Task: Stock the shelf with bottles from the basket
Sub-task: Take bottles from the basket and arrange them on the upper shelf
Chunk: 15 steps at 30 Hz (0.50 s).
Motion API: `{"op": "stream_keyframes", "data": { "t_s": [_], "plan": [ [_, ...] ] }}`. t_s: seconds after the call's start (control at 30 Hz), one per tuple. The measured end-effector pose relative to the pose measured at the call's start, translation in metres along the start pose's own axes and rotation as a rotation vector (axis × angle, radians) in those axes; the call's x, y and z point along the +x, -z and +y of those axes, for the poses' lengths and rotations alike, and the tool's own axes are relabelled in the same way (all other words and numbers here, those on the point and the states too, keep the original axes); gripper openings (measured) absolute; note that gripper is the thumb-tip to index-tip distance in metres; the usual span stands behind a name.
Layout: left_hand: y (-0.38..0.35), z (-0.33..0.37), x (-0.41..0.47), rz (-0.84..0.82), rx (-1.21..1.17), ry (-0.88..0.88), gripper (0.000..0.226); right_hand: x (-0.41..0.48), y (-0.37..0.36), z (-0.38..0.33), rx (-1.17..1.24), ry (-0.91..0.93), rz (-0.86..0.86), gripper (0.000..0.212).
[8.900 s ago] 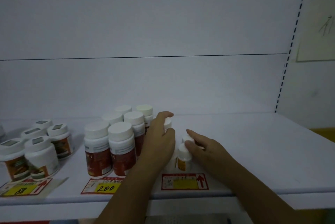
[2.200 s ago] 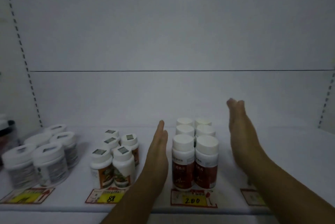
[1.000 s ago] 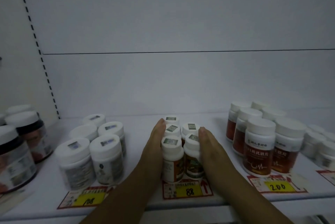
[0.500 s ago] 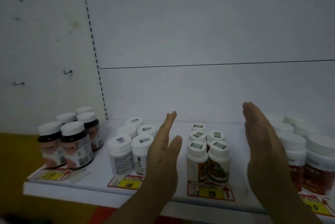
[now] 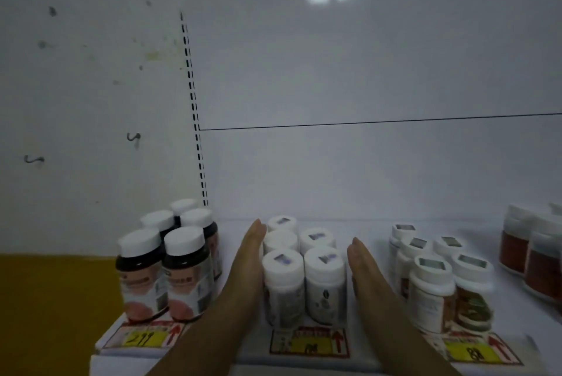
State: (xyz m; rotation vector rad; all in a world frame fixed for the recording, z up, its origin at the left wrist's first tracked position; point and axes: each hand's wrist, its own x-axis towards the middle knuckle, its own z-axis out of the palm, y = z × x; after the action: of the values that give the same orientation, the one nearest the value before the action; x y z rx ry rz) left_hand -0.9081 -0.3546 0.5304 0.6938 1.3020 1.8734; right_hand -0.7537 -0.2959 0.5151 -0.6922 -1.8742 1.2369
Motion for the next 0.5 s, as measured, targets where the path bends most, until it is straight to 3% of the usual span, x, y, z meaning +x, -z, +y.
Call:
{"op": "stream_keyframes", "data": {
  "t_s": [0.1, 0.23, 0.5],
  "plan": [
    [0.012, -0.004, 0.017, -0.133, -0.075, 0.158, 0.053, 0.012, -0.005, 0.008, 0.088, -0.092, -0.121, 0.069],
    [0.018, -0.015, 0.03, -0.305, -0.116, 0.182, 0.052, 0.012, -0.007, 0.012, -0.018, -0.061, -0.143, 0.054],
    [0.011, -0.014, 0.027, -0.295, -0.169, 0.221, 0.051, 0.003, -0.009, 0.001, -0.117, 0.027, -0.085, 0.045]
  ]
}}
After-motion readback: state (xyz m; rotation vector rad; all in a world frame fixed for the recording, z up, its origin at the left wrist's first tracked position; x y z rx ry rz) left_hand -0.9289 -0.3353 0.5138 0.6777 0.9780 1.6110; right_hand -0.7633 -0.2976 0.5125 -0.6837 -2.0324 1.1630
